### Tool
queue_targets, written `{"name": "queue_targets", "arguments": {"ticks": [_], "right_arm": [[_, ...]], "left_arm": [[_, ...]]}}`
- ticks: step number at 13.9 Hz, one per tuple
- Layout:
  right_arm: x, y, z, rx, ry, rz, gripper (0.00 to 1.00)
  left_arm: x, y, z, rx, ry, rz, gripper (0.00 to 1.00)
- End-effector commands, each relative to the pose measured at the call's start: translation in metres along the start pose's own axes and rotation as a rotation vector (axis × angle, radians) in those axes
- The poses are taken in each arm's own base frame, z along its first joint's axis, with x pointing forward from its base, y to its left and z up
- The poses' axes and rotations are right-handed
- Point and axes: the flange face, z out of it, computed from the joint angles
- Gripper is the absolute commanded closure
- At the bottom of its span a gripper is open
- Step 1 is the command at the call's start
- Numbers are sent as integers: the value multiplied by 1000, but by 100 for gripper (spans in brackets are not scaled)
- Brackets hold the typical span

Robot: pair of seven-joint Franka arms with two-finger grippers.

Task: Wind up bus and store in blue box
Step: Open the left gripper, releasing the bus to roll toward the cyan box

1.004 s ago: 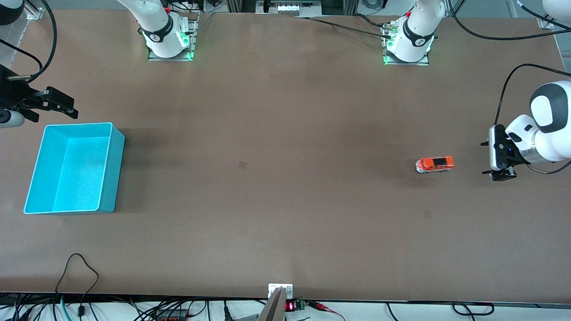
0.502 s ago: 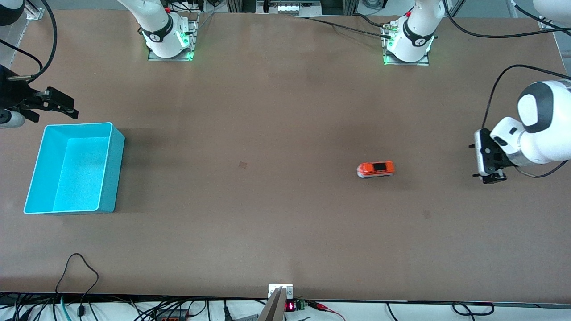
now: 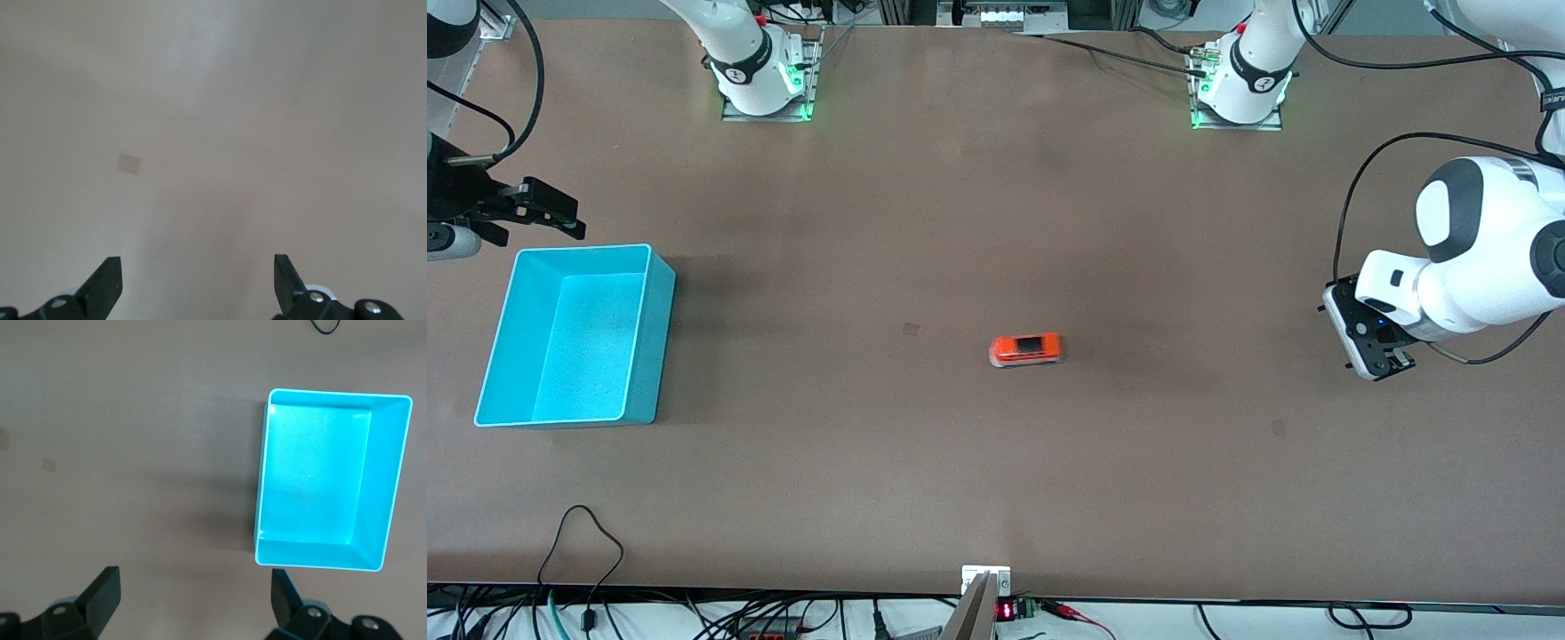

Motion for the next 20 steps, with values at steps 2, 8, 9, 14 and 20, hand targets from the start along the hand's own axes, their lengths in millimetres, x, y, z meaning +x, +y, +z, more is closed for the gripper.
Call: {"name": "queue_targets", "arguments": {"ticks": [2, 8, 9, 14, 20], "right_arm": [[0, -1, -5, 17, 9, -1, 0], [1, 0, -2, 16, 1, -10, 0], [1, 0, -2, 16, 1, -12, 0], [1, -2, -2, 16, 3, -19, 0], [2, -4, 0, 16, -1, -22, 0]], "left_arm": [[7, -5, -33, 35, 35, -270, 0], [0, -6, -55, 56, 75, -778, 0], [-3, -12, -68, 80, 90, -811, 0], [-21, -23, -99, 132, 132, -979, 0], [-42, 0, -141, 84, 88, -1140, 0]]}}
